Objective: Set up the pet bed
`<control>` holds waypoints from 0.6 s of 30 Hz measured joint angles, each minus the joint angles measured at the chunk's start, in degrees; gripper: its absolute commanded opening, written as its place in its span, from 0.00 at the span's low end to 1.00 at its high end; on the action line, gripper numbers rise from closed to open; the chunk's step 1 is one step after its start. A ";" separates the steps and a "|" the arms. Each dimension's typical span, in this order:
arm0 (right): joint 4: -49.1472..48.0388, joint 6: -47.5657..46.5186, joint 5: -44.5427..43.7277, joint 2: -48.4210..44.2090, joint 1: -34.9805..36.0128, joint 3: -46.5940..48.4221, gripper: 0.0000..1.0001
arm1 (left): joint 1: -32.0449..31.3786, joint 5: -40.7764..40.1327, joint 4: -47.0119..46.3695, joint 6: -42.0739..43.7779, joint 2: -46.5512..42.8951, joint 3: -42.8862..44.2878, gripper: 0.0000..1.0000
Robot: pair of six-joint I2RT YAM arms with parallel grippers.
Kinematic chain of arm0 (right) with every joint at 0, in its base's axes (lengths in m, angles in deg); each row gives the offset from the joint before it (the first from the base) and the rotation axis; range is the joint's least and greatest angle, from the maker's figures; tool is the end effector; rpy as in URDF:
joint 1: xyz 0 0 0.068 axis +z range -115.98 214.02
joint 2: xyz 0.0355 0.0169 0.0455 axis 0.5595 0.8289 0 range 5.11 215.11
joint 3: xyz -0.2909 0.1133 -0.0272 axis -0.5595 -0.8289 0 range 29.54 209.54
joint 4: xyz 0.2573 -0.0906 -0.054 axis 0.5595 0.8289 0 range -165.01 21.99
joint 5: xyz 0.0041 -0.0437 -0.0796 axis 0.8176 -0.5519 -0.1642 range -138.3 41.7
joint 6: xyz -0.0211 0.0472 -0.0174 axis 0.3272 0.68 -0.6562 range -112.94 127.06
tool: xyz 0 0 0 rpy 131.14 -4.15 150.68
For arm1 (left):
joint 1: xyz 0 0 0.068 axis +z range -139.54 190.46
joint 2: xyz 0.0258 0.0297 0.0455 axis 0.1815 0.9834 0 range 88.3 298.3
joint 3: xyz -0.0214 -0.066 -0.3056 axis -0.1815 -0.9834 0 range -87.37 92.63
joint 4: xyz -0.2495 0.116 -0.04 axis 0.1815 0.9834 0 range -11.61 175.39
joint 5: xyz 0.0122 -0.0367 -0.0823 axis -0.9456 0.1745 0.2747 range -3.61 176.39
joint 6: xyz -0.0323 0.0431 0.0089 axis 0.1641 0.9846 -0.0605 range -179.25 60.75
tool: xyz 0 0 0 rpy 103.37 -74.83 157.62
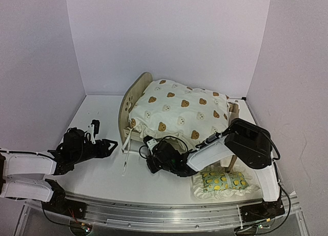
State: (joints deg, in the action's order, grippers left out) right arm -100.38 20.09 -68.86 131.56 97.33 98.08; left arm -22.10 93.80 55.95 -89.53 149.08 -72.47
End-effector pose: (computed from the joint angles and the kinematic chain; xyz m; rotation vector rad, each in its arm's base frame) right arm 0.2286 0.4260 0.1106 -0.7085 2.0048 0.4150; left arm 0.1642 -0.1104 0.1897 0.1292 2.0708 -0.8238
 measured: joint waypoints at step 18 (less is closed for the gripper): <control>3.09 -3.18 2.88 0.00 -0.77 2.67 0.00 | 0.01 -0.77 0.00 0.27 3.63 2.92 0.55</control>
State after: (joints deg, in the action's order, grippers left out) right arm -97.30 16.91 -65.98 131.56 96.56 100.75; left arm -22.09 93.03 55.95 -89.26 152.71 -69.55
